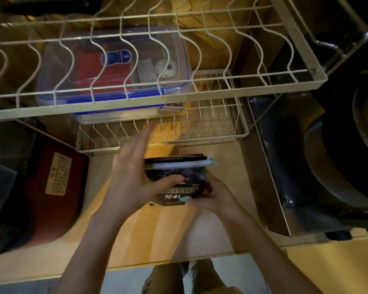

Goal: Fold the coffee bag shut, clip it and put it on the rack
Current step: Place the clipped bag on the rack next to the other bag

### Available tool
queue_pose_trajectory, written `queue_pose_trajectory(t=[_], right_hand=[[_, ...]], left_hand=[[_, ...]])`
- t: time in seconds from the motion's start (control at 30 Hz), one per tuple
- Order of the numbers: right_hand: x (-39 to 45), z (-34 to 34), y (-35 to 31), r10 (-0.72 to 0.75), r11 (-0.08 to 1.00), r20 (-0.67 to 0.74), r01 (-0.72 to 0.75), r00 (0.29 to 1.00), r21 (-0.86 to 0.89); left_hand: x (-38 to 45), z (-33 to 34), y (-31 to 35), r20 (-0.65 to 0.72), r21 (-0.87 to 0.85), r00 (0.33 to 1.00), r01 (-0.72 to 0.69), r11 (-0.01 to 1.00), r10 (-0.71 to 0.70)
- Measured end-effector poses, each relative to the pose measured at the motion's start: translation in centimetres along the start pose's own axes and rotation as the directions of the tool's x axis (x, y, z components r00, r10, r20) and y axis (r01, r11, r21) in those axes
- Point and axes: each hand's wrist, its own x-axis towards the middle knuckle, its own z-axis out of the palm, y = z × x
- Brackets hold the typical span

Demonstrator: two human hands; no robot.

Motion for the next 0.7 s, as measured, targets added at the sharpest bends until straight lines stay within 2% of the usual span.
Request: queue_pose_trajectory(t=[0.03,0.1,0.17,0.23,0.33,0.47,0.7], right_hand=[[-0.1,0.0,0.0,0.002,1.0,0.0,-0.002,1.0,0.0],[0.0,0.0,0.1,0.009,1.0,-0.002,-0.009,1.0,-0.017],[0.1,-0.1,-0.2,0.02,0.999,0.001,-0.02,1.0,-0.035],[0.2,-0.3,-0.4,0.029,0.998,0.007,-0.028,1.0,-0.057],[0.3,-0.3,-0.9,0.023,0.993,0.019,-0.021,1.0,-0.119],[0.2,-0.2,-1.4,0.018,0.983,-0.02,-0.021,1.0,-0.181],[-1.3,-0.7,-5.2,0.003,0.951,-0.083,-0.029,0.997,-0.307]], left_hand=[[-0.9,-0.3,-1.2,0.002,-0.136,0.995,0.095,0.986,-0.095],[-2.8,-0.1,-3.9,0.15,-0.352,0.962,0.266,0.897,-0.227],[-4.2,1.3,-6.1,0.357,-0.4,0.903,0.378,0.835,-0.238],[-5.1,3.1,-7.2,0.445,-0.392,0.864,0.425,0.816,-0.237],[-4.9,4.6,-7.3,0.392,-0.426,0.878,0.438,0.792,-0.275],[-3.8,4.7,-6.9,0.295,-0.386,0.906,0.404,0.829,-0.304],[-2.6,1.5,-4.1,0.255,-0.306,0.943,0.29,0.907,-0.216]])
